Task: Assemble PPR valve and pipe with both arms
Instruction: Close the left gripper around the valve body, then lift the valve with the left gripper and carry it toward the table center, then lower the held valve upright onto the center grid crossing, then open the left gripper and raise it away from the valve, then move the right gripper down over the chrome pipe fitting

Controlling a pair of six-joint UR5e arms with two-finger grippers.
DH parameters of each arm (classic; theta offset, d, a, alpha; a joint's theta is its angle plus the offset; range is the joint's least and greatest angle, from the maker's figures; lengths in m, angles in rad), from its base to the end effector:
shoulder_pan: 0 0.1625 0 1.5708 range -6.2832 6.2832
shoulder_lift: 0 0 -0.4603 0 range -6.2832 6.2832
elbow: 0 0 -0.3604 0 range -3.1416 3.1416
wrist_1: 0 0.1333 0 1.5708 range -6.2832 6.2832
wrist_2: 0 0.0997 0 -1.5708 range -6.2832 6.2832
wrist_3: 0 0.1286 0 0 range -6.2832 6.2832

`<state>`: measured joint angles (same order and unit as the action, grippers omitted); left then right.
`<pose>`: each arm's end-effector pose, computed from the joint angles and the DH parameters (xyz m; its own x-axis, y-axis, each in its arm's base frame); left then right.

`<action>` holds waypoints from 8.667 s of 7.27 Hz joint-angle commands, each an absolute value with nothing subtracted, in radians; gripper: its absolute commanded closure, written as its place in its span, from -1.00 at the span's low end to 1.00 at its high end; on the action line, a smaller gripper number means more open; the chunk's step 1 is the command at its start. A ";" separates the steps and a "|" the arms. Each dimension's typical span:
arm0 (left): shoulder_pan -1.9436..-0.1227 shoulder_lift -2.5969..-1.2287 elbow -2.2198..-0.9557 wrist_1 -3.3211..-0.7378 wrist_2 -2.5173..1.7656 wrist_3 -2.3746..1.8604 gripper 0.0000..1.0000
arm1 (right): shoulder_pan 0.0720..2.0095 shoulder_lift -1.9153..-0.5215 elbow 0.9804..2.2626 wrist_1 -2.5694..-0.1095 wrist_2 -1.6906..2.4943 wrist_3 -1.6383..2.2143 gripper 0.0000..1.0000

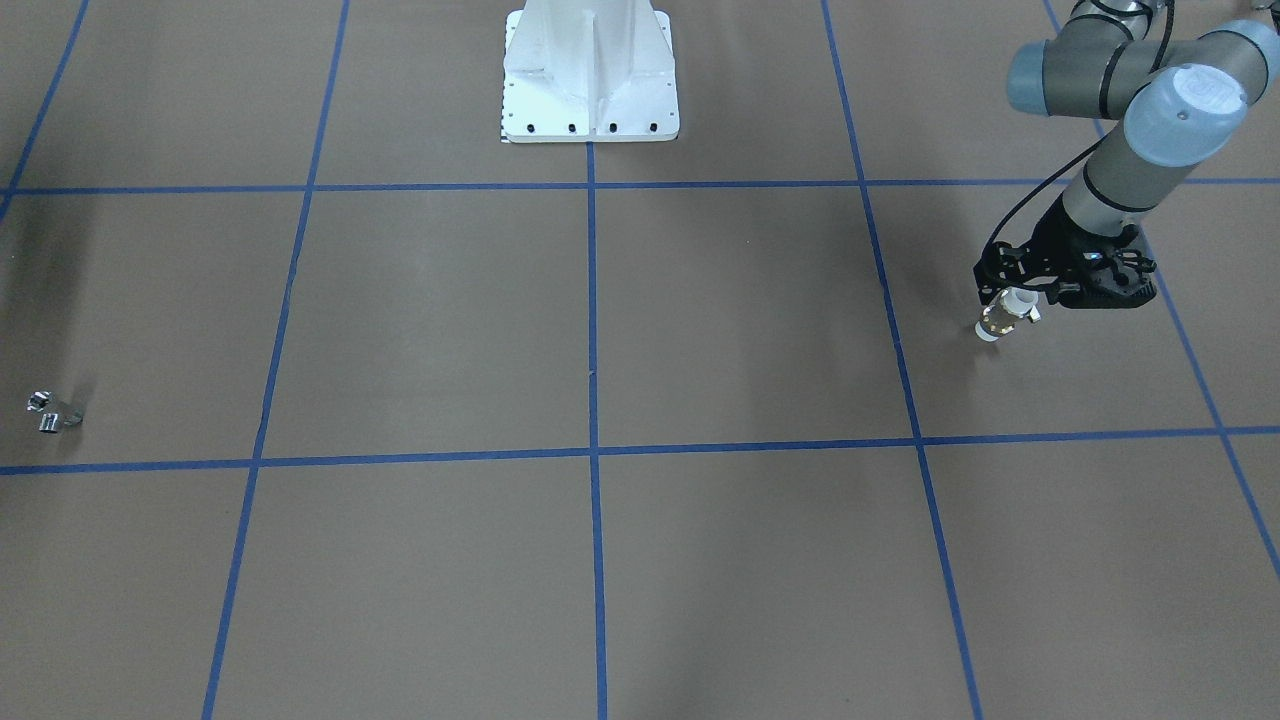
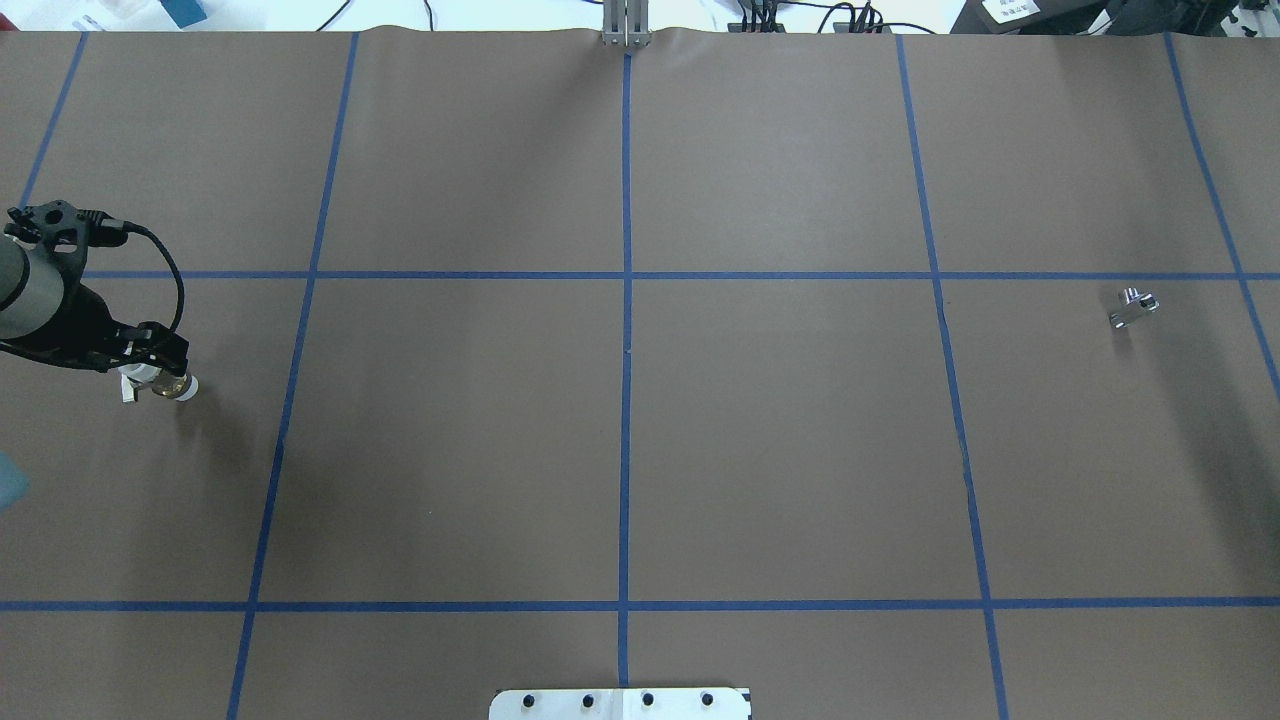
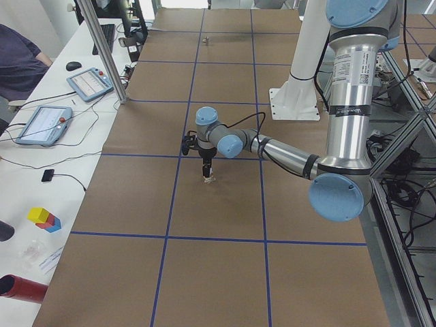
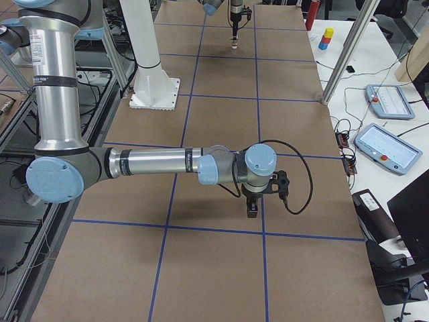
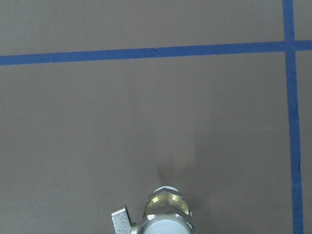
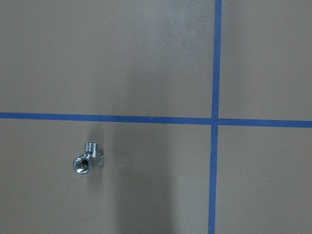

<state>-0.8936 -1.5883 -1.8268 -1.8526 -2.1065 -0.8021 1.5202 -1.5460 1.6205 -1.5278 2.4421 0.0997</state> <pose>0.2594 -0.4306 0.5668 0.7314 0.0444 -0.6805 -0.0097 0.9985 0.0547 0.0106 -0.4807 0.6664 0.6403 -0.0228 0.7678 -0.0136 0.9991 0.0410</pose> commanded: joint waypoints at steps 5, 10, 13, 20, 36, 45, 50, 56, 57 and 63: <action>-0.876 -1.595 -1.807 -1.844 -2.106 -0.801 -0.20 | 1.520 -1.545 1.620 -1.528 2.442 0.100 -0.98; -0.880 -1.676 -1.896 -1.634 -2.106 -0.805 1.00 | 1.520 -1.542 1.621 -1.528 2.442 0.100 -0.98; -0.879 -1.996 -1.912 -1.303 -2.103 -0.807 1.00 | 1.520 -1.536 1.628 -1.528 2.436 0.106 -0.98; -0.674 -2.643 -1.317 -1.419 -2.097 -1.175 1.00 | 1.519 -1.537 1.628 -1.499 2.356 0.106 -0.99; -0.607 -2.634 -1.158 -1.612 -2.066 -1.196 0.71 | 1.514 -1.514 1.618 -1.506 2.419 0.160 -0.98; -0.659 -2.507 -1.407 -1.615 -2.063 -1.192 -1.00 | 1.514 -1.511 1.617 -1.506 2.416 0.144 -0.99; -0.862 -2.077 -1.730 -1.680 -2.078 -0.930 -1.00 | 1.377 -1.522 1.621 -1.485 2.407 0.239 -0.99; -0.859 -2.063 -1.740 -1.675 -2.075 -0.930 -1.00 | 1.152 -1.482 1.548 -1.299 2.246 0.474 -0.98; -0.861 -2.063 -1.741 -1.675 -2.077 -0.933 -1.00 | 1.151 -1.458 1.534 -1.299 2.246 0.472 -0.98; -0.859 -2.071 -1.741 -1.674 -2.077 -0.945 -1.00 | 1.109 -1.405 1.437 -1.301 2.240 0.462 -0.61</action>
